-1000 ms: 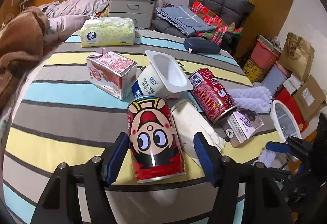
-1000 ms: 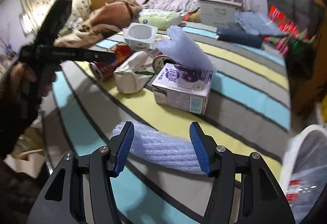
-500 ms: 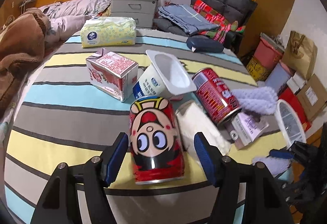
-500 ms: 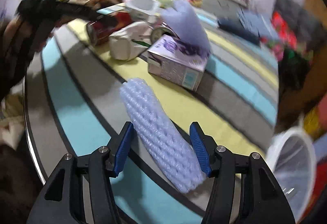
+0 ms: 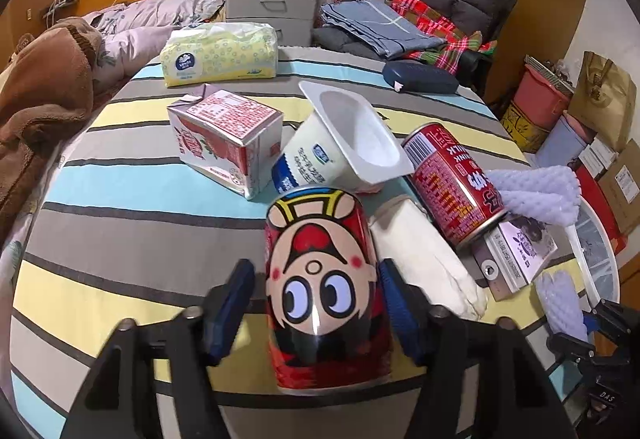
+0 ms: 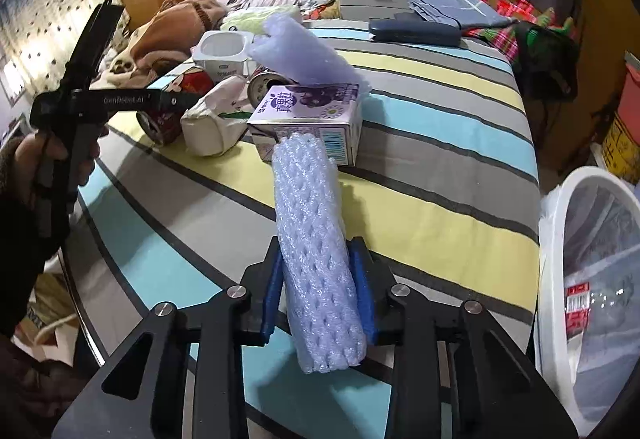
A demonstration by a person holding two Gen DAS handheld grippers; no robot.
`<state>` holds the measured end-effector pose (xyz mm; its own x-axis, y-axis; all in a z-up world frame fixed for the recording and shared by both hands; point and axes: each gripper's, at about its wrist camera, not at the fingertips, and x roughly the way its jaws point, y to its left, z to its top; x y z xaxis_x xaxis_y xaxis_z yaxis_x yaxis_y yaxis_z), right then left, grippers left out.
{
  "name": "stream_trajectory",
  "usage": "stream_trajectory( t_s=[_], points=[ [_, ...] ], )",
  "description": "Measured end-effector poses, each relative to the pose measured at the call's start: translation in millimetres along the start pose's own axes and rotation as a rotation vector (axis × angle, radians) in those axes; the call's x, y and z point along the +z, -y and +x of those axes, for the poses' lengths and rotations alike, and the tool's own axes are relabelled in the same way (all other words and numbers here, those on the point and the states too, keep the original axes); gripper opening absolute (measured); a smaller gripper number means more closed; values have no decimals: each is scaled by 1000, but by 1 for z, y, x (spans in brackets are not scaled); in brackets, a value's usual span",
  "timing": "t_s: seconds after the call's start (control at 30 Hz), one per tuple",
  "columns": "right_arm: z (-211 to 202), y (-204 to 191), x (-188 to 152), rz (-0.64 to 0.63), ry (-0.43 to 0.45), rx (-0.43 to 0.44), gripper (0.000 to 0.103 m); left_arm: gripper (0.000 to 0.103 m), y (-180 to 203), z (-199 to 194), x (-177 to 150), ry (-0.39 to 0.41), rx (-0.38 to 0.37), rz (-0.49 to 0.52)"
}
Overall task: Collect trash
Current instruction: 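Grasp the red cartoon can with the left tool while the right tool grasps the purple foam sleeve, then carry can and foam sleeve over the white bin and release both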
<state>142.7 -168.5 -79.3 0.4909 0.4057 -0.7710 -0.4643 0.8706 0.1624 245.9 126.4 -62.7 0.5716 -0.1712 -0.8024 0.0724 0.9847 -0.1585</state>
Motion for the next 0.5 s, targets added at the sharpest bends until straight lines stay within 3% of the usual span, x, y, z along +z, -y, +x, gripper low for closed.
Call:
stream_trajectory(
  t_s=[0.27,0.5],
  points=[
    [-3,2,-3,66,43,0,30,53,6,-9,-7,10,12,7],
    [-12,0,-3,124,86,-15,29,53,14,-35,-17,65,0,6]
  ],
)
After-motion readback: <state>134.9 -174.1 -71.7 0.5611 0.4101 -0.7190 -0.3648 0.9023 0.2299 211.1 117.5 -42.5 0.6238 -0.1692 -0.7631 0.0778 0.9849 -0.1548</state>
